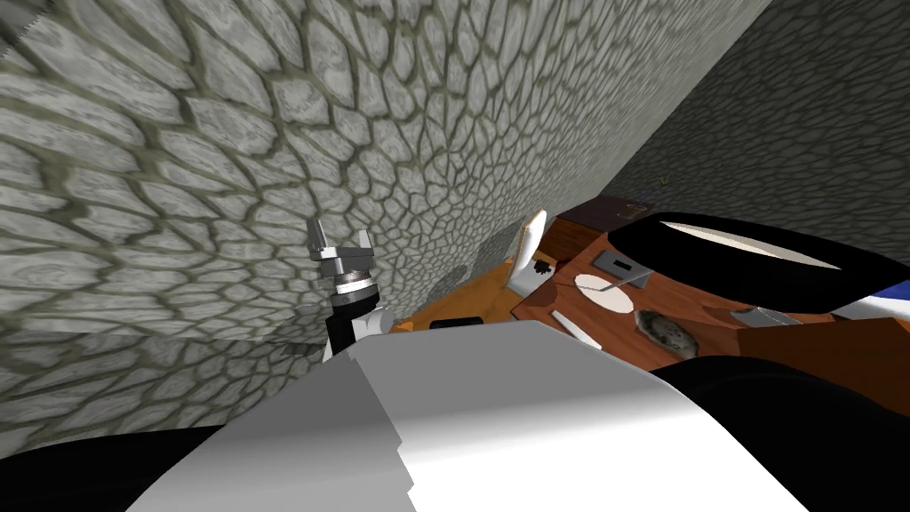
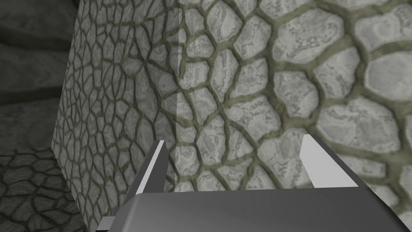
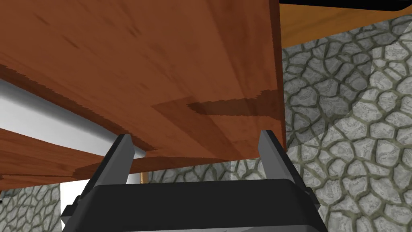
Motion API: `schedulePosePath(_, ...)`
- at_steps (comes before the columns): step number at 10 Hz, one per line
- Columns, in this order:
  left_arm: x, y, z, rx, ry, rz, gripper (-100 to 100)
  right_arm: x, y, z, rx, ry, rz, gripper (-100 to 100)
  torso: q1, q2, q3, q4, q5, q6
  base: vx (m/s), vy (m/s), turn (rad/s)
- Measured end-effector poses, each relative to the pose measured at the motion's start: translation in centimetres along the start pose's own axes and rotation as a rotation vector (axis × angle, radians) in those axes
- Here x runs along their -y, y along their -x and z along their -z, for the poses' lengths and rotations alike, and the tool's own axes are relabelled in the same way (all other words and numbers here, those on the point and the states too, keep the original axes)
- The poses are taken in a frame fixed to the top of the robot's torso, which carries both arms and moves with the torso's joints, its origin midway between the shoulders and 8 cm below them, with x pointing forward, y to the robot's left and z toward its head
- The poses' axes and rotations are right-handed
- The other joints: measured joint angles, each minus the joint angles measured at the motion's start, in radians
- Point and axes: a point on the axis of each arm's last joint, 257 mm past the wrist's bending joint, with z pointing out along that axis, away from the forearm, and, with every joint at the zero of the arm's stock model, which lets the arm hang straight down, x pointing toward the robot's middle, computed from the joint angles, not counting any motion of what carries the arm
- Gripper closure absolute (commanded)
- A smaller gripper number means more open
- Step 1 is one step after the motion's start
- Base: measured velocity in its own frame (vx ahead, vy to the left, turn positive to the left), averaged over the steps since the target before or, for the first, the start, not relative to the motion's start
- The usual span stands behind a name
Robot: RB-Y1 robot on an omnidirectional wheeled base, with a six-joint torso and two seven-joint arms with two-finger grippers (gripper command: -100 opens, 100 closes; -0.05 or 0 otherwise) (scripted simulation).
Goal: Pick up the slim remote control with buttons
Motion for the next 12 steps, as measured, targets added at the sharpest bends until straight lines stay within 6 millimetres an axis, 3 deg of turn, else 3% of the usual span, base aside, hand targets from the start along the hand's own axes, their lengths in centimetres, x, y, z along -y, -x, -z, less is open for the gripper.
schedulePosePath(2, 0.0, 0.0, 0.0, 0.000, 0.000, 0.000, 0, 1.7, -2.1, 0.8, -0.059, -0.014, 0.039, -100, -0.001, 0.000, 0.000, 0.000, 0.000, 0.000, 0.131, -0.046, 0.157)
schedulePosePath(5, 0.0, 0.0, 0.0, 0.000, 0.000, 0.000, 0, 3.9, -7.8, 3.5, -0.201, -0.035, 0.109, -100, -0.001, -0.003, -0.002, -0.001, 0.000, 0.001, 0.185, -0.060, 0.117)
schedulePosePath(6, 0.0, 0.0, 0.0, 0.000, 0.000, 0.000, 0, 4.6, -10.8, 5.2, -0.267, -0.041, 0.132, -100, -0.002, -0.005, -0.003, -0.001, 0.000, 0.000, 0.180, -0.068, 0.098)
schedulePosePath(10, 0.0, 0.0, 0.0, 0.000, 0.000, 0.000, 0, 4.8, -15.7, 8.4, -0.407, -0.014, 0.198, -100, -0.001, -0.002, -0.001, -0.001, -0.001, 0.000, 0.137, -0.060, 0.079)
schedulePosePath(12, 0.0, 0.0, 0.0, 0.000, 0.000, 0.000, 0, 4.2, -17.7, 9.0, -0.462, 0.014, 0.224, -100, -0.001, -0.003, -0.002, -0.001, -0.001, 0.000, 0.152, -0.064, 0.059)
